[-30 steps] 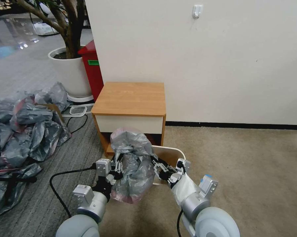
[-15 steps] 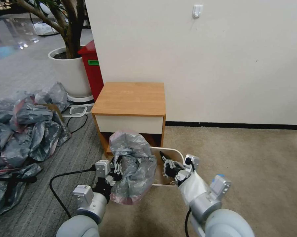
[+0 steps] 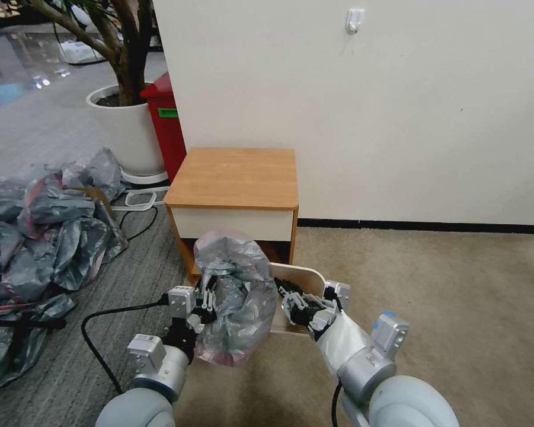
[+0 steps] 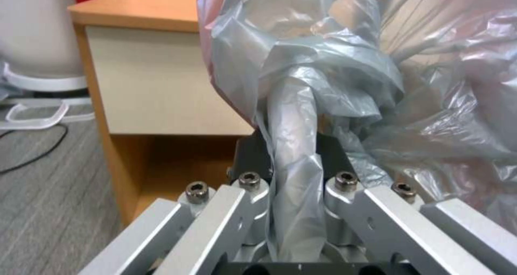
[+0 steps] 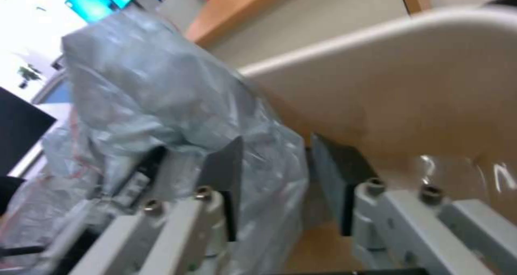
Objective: Pick up the garbage bag from the table and place it over the trash can.
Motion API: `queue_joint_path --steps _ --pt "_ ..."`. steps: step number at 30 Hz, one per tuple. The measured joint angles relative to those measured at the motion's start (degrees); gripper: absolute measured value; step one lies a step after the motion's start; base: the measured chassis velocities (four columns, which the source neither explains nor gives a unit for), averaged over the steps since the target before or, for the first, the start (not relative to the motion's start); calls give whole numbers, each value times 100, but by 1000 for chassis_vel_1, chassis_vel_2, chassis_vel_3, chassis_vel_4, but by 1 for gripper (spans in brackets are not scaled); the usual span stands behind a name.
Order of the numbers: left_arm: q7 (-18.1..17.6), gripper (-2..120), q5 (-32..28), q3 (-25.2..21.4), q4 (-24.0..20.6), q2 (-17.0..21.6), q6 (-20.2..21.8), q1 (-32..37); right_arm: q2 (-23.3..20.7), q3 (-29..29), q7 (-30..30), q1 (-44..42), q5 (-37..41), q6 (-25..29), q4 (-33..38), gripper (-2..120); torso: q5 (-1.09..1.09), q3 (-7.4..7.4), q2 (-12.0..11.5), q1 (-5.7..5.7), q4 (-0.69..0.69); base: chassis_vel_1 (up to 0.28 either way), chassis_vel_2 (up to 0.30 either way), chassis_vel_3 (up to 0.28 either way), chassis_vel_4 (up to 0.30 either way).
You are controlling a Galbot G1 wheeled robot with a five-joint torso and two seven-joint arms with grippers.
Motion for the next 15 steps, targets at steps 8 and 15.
queue_joint_path --steps 8,15 --pt "76 9 7 -7 -56 6 -50 30 152 -69 81 92 24 36 -202 67 0 0 0 0 0 0 0 0 0" --pt "80 9 -11 -10 -95 4 -54 49 294 -151 81 92 23 176 -315 68 0 0 0 0 0 0 0 0 0"
